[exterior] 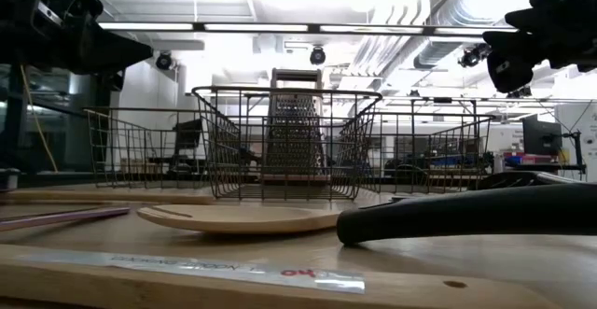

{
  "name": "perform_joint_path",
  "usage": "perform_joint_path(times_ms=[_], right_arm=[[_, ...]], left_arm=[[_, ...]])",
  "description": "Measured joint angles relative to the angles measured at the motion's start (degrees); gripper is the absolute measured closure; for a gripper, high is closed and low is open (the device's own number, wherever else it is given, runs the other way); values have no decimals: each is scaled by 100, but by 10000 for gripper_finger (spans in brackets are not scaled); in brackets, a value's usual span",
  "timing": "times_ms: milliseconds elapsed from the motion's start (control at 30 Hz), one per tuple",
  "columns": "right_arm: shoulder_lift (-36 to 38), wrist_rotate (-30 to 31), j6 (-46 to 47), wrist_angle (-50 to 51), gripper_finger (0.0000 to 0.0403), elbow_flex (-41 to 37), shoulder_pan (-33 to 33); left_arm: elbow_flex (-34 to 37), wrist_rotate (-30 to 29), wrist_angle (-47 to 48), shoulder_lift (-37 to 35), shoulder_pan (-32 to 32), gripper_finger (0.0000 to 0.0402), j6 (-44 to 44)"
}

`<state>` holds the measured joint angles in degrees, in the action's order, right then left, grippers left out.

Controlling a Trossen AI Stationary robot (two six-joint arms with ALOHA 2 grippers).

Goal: Pick & Place Kitchen Items
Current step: Put the top black spatula into the right wire basket

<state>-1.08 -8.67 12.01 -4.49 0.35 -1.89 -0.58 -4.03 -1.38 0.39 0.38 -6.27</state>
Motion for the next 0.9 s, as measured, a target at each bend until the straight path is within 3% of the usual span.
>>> perform_joint_path(times_ms=[133, 400, 667, 900], right_arm=[[1, 268, 138, -15, 262, 0, 2], [2, 252, 1104, -46, 262, -1, 0], [-1, 368, 4507, 234, 262, 0, 1], [-76, -17, 5798, 216, 262, 2, 0]], left_arm=[[0, 0, 0, 1, 0, 387, -1], [0, 1, 1, 1, -2, 387, -2], [0, 2, 0, 2, -1, 387, 0], [0, 0, 0, 0, 0, 387, -2]])
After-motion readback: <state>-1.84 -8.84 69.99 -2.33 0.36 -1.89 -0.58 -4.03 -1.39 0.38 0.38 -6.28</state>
